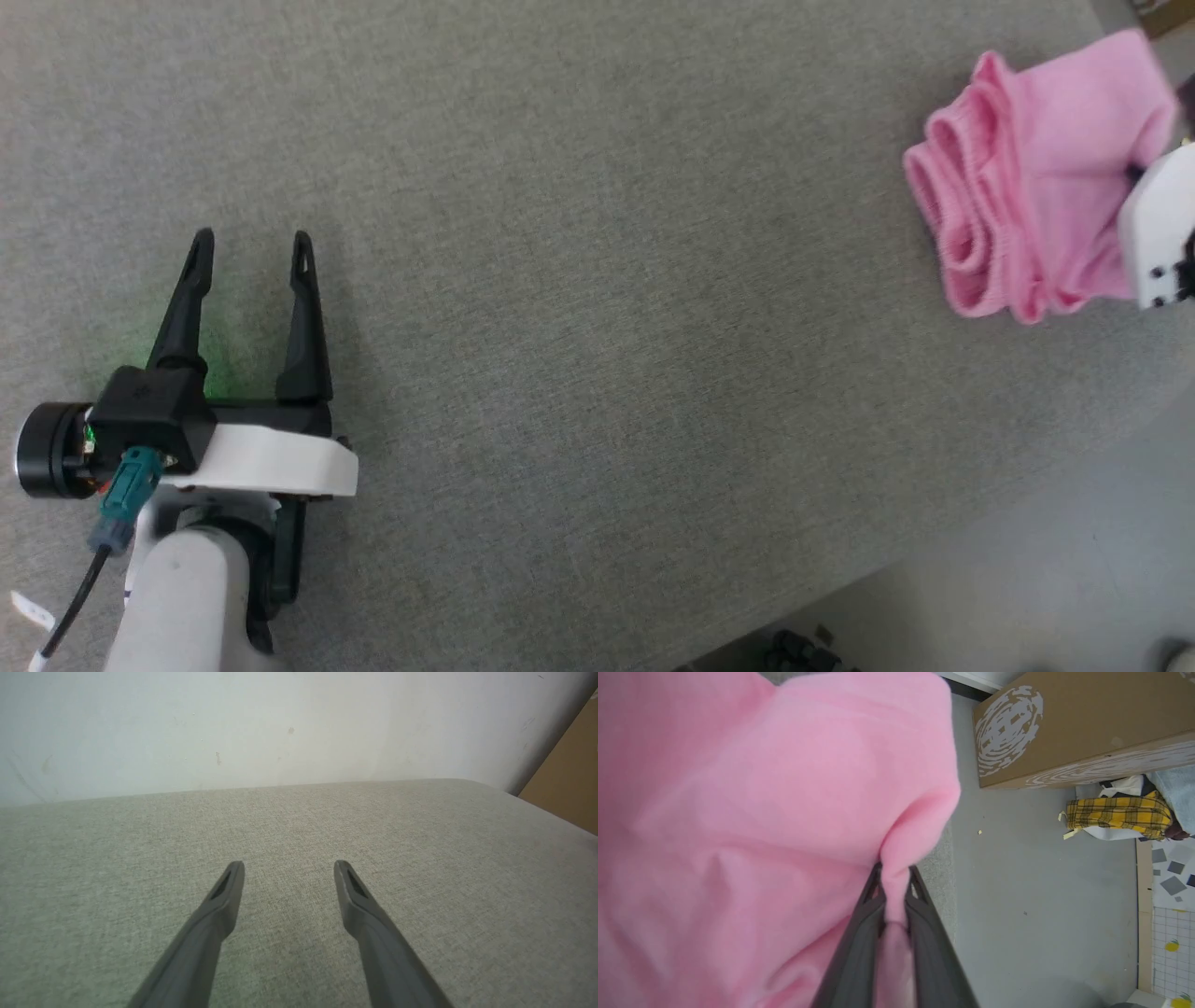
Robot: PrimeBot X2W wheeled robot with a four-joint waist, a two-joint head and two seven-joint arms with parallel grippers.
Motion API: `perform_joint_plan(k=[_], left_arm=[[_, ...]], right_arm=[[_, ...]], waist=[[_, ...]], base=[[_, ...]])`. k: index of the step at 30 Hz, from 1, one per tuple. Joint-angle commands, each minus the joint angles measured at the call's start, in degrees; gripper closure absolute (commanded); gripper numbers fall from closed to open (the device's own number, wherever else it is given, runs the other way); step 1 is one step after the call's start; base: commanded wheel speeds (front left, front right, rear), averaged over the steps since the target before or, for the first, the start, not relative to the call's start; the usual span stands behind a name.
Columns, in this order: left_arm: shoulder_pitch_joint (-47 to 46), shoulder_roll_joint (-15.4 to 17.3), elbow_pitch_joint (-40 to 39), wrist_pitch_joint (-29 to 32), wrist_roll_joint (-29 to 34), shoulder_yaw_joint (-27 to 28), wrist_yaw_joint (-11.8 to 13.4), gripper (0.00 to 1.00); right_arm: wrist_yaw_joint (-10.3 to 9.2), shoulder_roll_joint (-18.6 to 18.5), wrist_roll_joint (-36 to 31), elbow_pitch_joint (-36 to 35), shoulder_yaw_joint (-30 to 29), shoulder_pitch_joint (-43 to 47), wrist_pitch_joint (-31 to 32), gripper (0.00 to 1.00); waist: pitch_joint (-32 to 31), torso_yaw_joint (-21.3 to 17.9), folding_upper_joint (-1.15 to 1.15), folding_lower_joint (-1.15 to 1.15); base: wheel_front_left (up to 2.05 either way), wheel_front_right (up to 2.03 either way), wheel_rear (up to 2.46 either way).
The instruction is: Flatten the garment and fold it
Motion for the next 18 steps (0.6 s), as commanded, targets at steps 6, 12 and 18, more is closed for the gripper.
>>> perform_joint_plan(k=[6, 12, 18], left_arm=[[-0.64, 0.81, -1.87, 0.89, 0.64, 0.04, 0.65, 0.0], [-1.23, 1.05, -2.37, 1.18, 0.63, -0.33, 0.74, 0.0], [-0.62, 0.6, -0.63, -0.42, -0.32, -0.17, 1.02, 0.0]], right_arm=[[-0.13, -1.04, -4.08, 5.62, -3.21, -4.34, -4.6, 1.0], [-0.13, -1.59, -7.3, 12.22, -8.78, -7.17, -6.77, 0.0], [-0.13, -1.47, -10.85, 16.18, -13.64, -8.68, -6.79, 0.0]], waist=[[2.93, 2.13, 0.0, -0.01], [3.46, 3.65, 0.0, -0.01], [0.94, 4.25, 0.0, -0.01]], base=[[0.0, 0.0, 0.0], [0.0, 0.0, 0.0], [0.0, 0.0, 0.0]])
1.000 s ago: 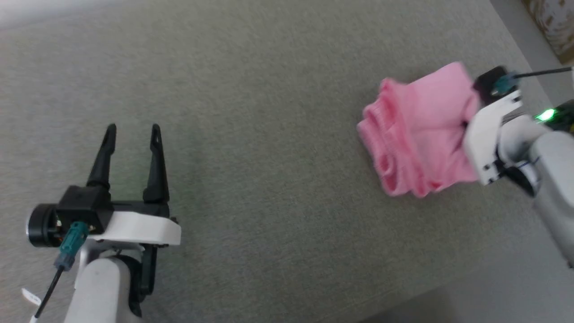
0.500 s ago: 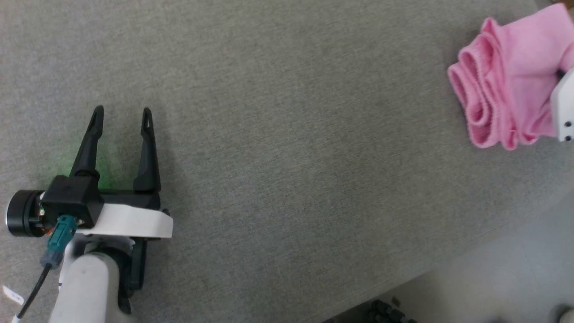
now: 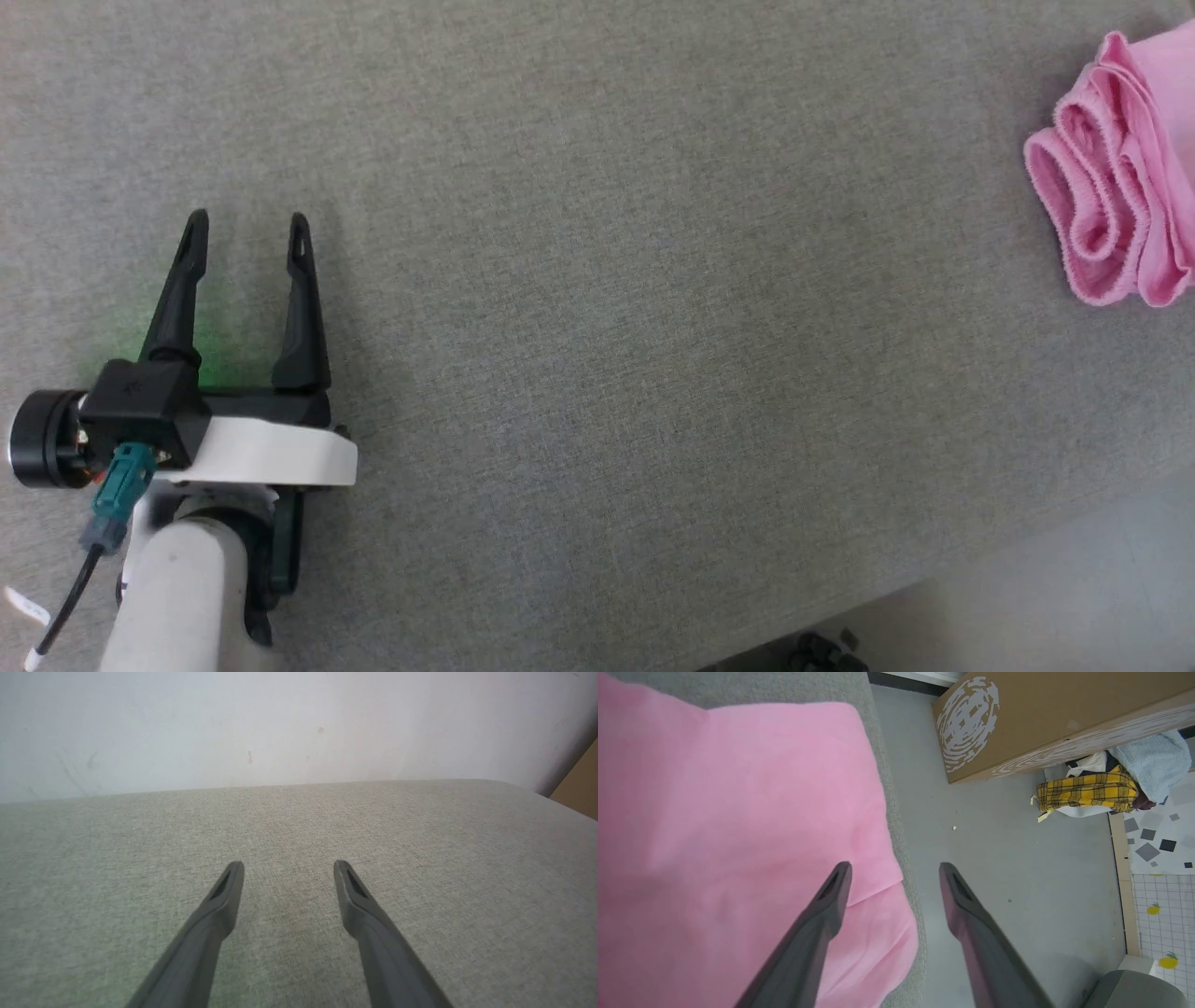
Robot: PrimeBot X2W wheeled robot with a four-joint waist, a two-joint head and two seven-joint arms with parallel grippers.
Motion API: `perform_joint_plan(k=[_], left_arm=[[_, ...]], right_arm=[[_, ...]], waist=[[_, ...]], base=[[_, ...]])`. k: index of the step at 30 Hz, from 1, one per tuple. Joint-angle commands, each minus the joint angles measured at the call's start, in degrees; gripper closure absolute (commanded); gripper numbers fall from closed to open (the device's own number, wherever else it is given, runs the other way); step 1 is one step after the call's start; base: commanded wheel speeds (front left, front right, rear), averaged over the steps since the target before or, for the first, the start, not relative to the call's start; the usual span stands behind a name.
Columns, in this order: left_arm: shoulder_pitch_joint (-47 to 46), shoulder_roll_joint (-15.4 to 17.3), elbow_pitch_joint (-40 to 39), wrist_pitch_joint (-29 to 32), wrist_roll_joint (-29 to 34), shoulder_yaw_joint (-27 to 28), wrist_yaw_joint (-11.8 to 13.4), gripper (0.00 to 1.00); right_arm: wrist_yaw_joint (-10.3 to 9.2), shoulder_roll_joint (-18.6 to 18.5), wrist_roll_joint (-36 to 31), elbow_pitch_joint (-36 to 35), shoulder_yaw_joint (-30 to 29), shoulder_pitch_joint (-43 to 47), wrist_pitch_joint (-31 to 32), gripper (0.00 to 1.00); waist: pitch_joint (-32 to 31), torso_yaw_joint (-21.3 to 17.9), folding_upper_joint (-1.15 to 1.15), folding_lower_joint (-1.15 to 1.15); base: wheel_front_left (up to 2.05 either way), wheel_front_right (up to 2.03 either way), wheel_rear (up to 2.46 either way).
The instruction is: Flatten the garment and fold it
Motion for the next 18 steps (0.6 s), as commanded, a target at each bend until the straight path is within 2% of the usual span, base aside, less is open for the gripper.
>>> perform_joint_plan(k=[1, 6, 10, 18], left_arm=[[0.49, 0.07, 1.33, -0.56, -0.41, 0.18, 0.34, 0.0], [1.34, -1.67, 3.82, -3.0, -1.92, -0.28, 0.54, 0.0], [2.1, -3.1, 6.3, -5.34, -3.63, 0.17, 0.8, 0.0], [4.68, -5.07, 8.99, -8.0, -6.28, 2.08, 1.68, 0.0]], right_arm=[[-0.13, -0.14, -0.64, 0.35, -1.19, -1.33, -0.63, 0.0], [-0.13, 0.75, -1.02, -1.69, -4.67, -3.07, -7.11, 0.0], [-0.13, 2.7, 1.34, -5.18, -5.93, -3.12, -11.91, 0.0], [-0.13, 7.29, 7.7, -20.17, -0.88, 4.5, -17.43, 0.0]], waist=[[-2.06, 0.21, 0.0, 0.0], [-7.38, 1.48, 0.0, 0.0], [-12.76, 3.35, 0.0, 0.0], [-22.48, 8.44, 0.0, 0.0]], base=[[0.0, 0.0, 0.0], [0.0, 0.0, 0.0], [0.0, 0.0, 0.0], [0.0, 0.0, 0.0]])
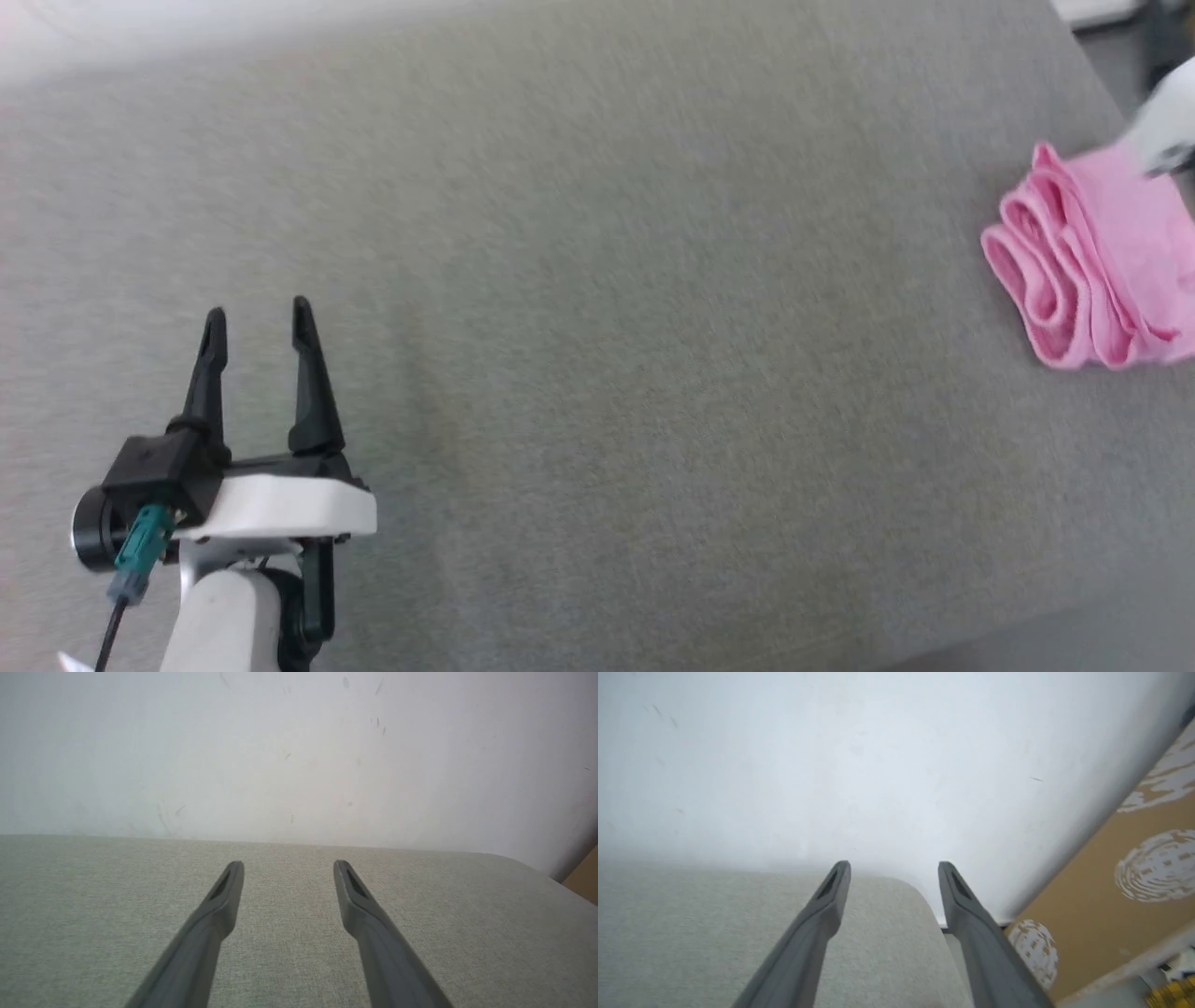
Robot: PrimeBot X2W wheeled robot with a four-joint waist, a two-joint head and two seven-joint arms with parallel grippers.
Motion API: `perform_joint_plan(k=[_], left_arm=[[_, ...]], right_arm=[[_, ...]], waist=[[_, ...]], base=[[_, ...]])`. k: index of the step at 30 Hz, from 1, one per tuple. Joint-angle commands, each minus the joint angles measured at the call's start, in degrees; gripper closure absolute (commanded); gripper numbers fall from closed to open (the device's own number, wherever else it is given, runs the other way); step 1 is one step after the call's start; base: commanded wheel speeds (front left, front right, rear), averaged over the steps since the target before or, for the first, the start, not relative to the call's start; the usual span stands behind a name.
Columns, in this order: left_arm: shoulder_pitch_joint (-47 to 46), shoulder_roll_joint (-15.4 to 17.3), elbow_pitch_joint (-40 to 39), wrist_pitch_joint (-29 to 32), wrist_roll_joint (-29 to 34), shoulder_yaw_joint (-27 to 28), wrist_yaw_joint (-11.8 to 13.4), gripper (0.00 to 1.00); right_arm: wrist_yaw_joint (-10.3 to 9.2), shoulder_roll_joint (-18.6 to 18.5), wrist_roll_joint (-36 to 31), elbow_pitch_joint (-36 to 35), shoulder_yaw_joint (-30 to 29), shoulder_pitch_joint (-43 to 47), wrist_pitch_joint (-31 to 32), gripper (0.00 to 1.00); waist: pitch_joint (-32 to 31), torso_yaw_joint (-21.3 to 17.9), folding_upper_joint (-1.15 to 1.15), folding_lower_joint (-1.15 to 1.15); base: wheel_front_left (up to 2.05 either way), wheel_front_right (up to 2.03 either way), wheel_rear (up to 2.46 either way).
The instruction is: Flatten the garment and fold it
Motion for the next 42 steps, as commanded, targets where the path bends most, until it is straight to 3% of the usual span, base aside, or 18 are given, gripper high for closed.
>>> perform_joint_plan(k=[1, 7, 14, 18, 23, 32, 42], left_arm=[[1.03, -0.23, 0.0, -0.67, -0.36, 0.62, 0.4, 0.0], [2.46, -0.81, 0.27, -1.26, -0.97, 1.31, 0.61, 0.0], [3.44, -1.67, 1.58, -1.53, -0.64, 1.26, 1.33, 0.0], [3.42, -2.01, 2.75, -1.59, -0.24, 1.13, 1.74, 0.0], [3.45, -2.25, 3.57, -1.63, -0.03, 0.96, 1.77, 0.0], [3.58, -2.77, 6.49, -1.64, 0.06, -0.1, 0.59, 0.0], [2.48, -2.89, 11.3, -1.65, 2.12, -3.05, -1.06, 0.0]], right_arm=[[-0.12, 0.79, 1.55, -3.73, 0.52, 3.0, -1.08, 0.0], [-0.12, 4.18, 4.09, -19.68, -5.63, 14.68, -3.7, 0.0], [-0.12, 15.74, -0.39, -38.21, -15.89, 31.28, -5.15, 0.0], [-0.12, 19.22, -2.56, -44.78, -17.28, 38.54, -5.33, 0.0], [-0.12, 20.11, -3.71, -47.05, -17.05, 43.9, -5.47, 0.0], [-0.12, 20.21, -3.5, -45.16, -13.81, 51.86, -5.94, 0.0], [-0.12, 20.21, -6.01, -44.06, -12.95, 56.62, -6.05, 0.0]], waist=[[-7.76, 5.49, 0.0, 0.01], [-11.73, 9.5, 0.0, 0.01], [-14.52, 13.22, 0.0, 0.01], [-15.43, 15.08, 0.0, 0.01], [-16.06, 16.67, 0.0, 0.01], [-17.3, 19.83, 0.0, 0.01], [-17.47, 20.83, 0.0, 0.01]], base=[[0.0, 0.0, 0.0], [0.0, 0.0, 0.0], [0.0, 0.0, 0.0], [0.0, 0.0, 0.0], [0.0, 0.0, 0.0], [0.0, 0.0, 0.0], [0.0, 0.0, 0.0]])
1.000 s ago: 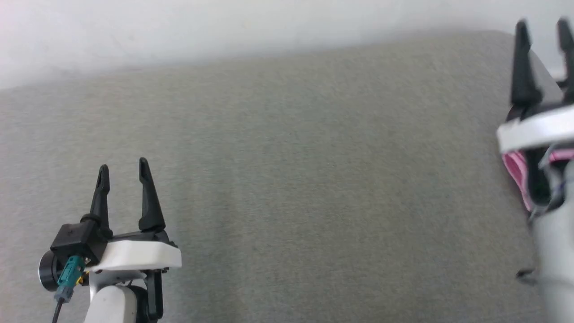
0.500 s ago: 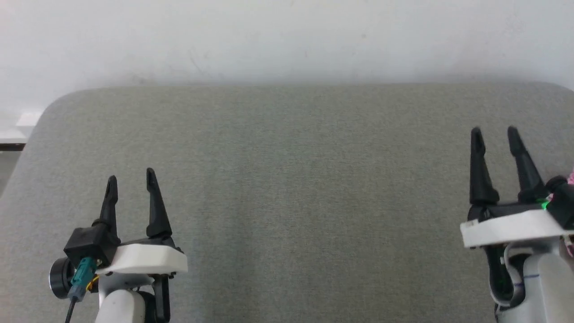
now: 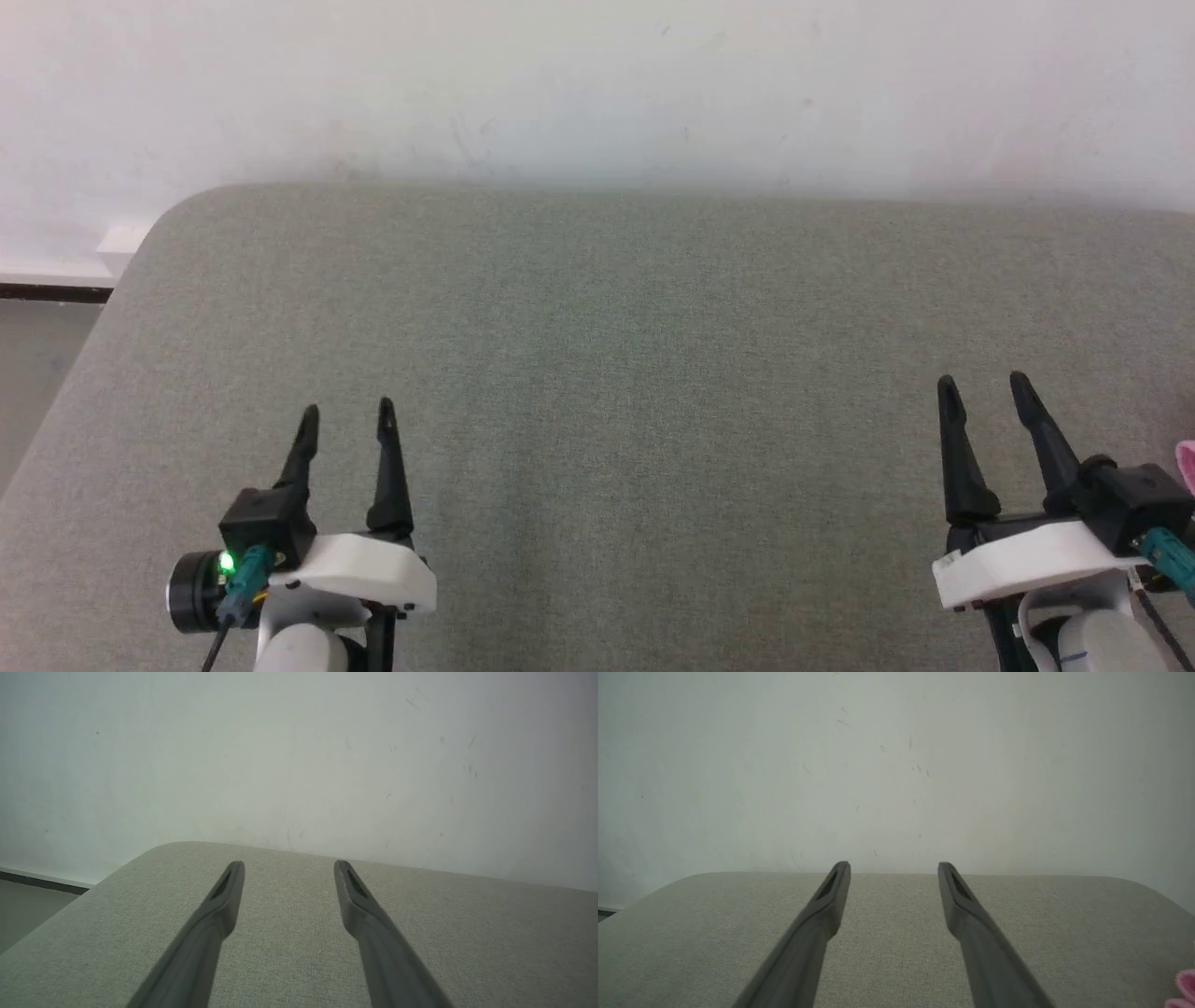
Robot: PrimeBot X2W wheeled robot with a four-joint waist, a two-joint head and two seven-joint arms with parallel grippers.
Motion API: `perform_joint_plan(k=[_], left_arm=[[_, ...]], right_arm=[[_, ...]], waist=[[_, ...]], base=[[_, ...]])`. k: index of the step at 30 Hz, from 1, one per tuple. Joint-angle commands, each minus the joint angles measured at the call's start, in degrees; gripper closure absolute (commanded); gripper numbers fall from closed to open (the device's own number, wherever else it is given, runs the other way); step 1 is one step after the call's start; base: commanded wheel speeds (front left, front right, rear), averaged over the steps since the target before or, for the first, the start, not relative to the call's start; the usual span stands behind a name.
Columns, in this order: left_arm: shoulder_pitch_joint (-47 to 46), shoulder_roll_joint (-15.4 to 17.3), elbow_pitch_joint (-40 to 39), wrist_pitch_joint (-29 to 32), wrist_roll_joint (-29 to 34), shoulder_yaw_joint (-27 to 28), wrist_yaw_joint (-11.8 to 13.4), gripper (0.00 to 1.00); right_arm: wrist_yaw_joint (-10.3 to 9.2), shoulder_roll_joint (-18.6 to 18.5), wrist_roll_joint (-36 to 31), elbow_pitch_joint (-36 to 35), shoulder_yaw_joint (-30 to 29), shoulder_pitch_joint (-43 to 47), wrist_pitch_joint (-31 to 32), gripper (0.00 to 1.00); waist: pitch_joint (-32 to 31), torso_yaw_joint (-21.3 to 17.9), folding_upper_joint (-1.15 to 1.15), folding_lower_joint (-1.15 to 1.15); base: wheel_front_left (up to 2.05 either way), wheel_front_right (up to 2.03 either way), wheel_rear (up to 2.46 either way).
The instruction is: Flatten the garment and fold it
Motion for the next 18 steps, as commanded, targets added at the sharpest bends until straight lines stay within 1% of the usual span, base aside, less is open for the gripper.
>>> perform_joint_plan(k=[1, 10, 18], left_arm=[[-0.67, -0.22, 0.66, -0.27, 0.34, -0.35, -0.64, 0.0], [-1.31, -0.83, 4.94, -0.27, 0.46, -1.94, -1.38, 0.0], [-1.22, -1.29, 6.27, -0.27, 0.4, -2.52, -1.58, 0.0]], right_arm=[[-0.11, 0.12, -0.42, 0.13, 0.0, 1.01, -0.29, 0.0], [-0.11, 0.12, 0.08, 1.11, 0.08, 3.01, -0.3, 0.0], [-0.11, 0.12, 0.63, 1.63, -0.36, 3.49, -0.3, 0.0]], waist=[[-0.03, -0.04, 0.0, 0.0], [0.01, -0.7, 0.0, 0.0], [-0.27, -1.01, 0.0, 0.0]], base=[[0.0, 0.0, 0.0], [0.0, 0.0, 0.0], [0.0, 0.0, 0.0]])
